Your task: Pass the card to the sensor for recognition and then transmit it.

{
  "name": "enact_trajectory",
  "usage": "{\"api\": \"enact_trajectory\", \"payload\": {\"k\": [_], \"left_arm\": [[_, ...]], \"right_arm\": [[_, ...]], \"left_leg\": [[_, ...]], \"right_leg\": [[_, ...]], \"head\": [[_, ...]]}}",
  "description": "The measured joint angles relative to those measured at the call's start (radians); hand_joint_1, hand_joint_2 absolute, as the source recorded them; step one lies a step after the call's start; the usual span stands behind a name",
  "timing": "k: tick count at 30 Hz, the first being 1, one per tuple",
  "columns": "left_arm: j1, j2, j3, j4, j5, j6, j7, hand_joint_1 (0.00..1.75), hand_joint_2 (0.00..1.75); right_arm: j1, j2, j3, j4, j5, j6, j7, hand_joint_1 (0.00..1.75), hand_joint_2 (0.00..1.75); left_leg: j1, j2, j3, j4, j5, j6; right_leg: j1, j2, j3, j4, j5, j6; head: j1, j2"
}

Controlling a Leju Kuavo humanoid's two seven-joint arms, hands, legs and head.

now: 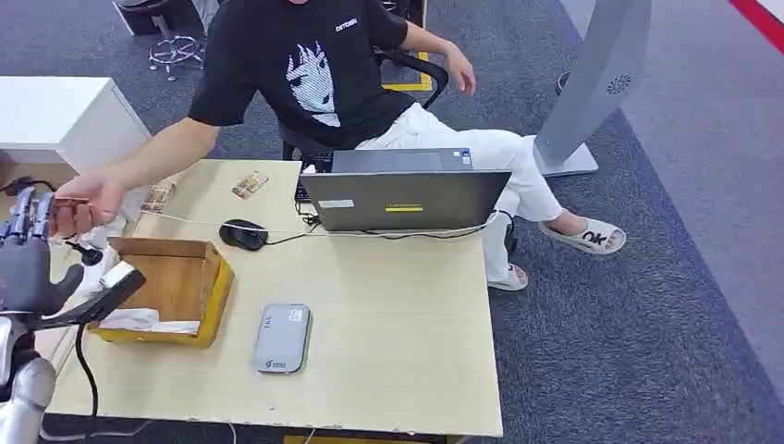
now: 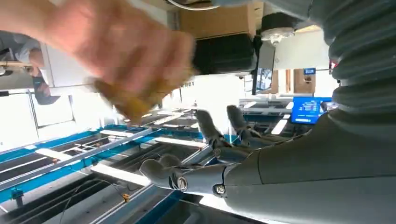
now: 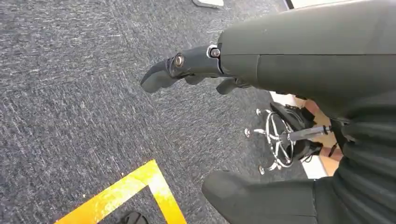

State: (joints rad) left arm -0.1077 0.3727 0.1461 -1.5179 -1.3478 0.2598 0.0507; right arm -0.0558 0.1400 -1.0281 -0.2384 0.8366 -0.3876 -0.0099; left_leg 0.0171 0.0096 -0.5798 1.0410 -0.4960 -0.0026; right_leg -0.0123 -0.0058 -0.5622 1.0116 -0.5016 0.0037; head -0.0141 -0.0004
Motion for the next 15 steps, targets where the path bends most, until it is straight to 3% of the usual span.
{"api": "enact_trajectory", "payload": {"k": [15], "left_arm": [[0.0,-0.015,-0.016,-0.007,0.014,0.004,-0.002,0.0,1.75]], "right_arm": [[0.0,0.0,-0.014,0.0,0.0,0.0,0.0,0.0,1.75]], "left_leg": [[0.001,0.0,0.0,0.0,0.0,0.0]], "right_leg": [[0.0,0.0,0.0,0.0,0.0,0.0]], "head": [[0.0,0.0]]}}
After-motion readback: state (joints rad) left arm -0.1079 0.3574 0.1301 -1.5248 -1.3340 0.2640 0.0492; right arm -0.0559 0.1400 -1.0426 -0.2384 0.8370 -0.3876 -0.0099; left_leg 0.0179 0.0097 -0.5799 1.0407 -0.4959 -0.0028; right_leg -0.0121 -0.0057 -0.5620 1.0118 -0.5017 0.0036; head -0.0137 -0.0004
